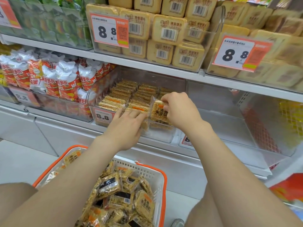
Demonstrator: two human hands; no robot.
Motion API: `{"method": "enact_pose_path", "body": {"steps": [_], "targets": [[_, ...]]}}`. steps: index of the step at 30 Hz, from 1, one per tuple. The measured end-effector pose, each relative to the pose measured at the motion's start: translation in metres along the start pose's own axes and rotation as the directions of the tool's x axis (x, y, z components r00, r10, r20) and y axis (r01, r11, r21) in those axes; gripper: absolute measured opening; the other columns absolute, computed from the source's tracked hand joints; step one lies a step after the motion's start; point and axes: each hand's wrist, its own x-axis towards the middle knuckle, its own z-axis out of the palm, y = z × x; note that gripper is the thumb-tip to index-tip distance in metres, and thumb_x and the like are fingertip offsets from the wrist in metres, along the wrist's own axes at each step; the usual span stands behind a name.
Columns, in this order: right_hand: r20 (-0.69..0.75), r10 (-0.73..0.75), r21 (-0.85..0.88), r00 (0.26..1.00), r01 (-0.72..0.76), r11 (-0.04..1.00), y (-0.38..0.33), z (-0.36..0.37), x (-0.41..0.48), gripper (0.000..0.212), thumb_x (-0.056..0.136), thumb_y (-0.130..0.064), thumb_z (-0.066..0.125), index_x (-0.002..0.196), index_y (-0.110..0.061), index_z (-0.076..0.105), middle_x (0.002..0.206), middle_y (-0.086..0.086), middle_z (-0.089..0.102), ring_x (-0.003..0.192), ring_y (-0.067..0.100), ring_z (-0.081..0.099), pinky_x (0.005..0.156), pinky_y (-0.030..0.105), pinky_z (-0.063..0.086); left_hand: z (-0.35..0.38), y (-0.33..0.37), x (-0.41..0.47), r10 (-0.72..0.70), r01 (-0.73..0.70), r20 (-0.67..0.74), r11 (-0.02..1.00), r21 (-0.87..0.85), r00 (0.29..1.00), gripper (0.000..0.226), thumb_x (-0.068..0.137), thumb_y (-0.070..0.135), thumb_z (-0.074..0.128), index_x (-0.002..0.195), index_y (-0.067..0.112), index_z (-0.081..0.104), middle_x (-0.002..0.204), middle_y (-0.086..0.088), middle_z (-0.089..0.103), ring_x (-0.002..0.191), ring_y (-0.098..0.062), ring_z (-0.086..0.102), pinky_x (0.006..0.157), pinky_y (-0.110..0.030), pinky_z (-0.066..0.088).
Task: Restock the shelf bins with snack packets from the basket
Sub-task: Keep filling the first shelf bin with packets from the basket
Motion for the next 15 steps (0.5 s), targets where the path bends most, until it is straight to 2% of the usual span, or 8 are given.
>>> {"method": "enact_pose_path", "body": {"steps": [3, 9, 12, 15], "targets": [[-0.005, 0.002, -0.023, 1.000, -0.002, 1.000, 0.001, 0.002, 0.007, 0.021, 0.090, 0.004, 0.066, 0.103, -0.009, 0.076, 0.088, 0.010, 0.074, 0.089, 0.035, 0.066, 0.072, 0.049, 0.062, 0.001, -0.001, 0.000, -0.028, 0.028, -0.002, 0.999, 0.043, 1.000, 0.050, 0.105, 0.034, 0.046, 0.154, 0.029, 0.039, 0.165, 0.004, 0.036, 0.151, -0.021, 0.034, 0.126, -0.056, 0.013], [0.016, -0.048, -0.085, 0.999, 0.049, 0.995, -0.004, 0.007, 0.010, 0.031, 0.083, 0.009, 0.067, 0.104, -0.013, 0.078, 0.090, 0.008, 0.076, 0.090, 0.035, 0.069, 0.080, 0.047, 0.060, 0.003, -0.008, 0.005, -0.085, 0.085, -0.011, 0.995, 0.045, 0.996, 0.035, 0.110, 0.038, 0.039, 0.142, 0.029, 0.048, 0.163, 0.008, 0.040, 0.148, -0.020, 0.040, 0.124, -0.061, 0.016], [0.068, -0.023, -0.099, 0.997, 0.030, 0.995, -0.008, 0.016, 0.008, 0.030, 0.085, 0.006, 0.067, 0.105, -0.014, 0.076, 0.090, 0.010, 0.070, 0.089, 0.037, 0.068, 0.075, 0.044, 0.058, 0.004, -0.008, 0.005, -0.083, 0.084, -0.032, 0.996, 0.026, 0.996, 0.031, 0.111, 0.035, 0.037, 0.138, 0.027, 0.051, 0.161, 0.008, 0.043, 0.147, -0.020, 0.041, 0.123, -0.063, 0.016], [0.136, 0.018, -0.102, 0.991, -0.004, 0.995, -0.010, 0.022, 0.007, 0.027, 0.090, 0.004, 0.067, 0.111, -0.013, 0.072, 0.097, 0.013, 0.064, 0.090, 0.039, 0.066, 0.072, 0.042, 0.053, 0.003, -0.008, 0.003, -0.074, 0.074, -0.018, 0.997, 0.018, 0.997, 0.033, 0.112, 0.032, 0.036, 0.142, 0.026, 0.048, 0.162, 0.007, 0.041, 0.148, -0.021, 0.038, 0.123, -0.064, 0.014]]}}
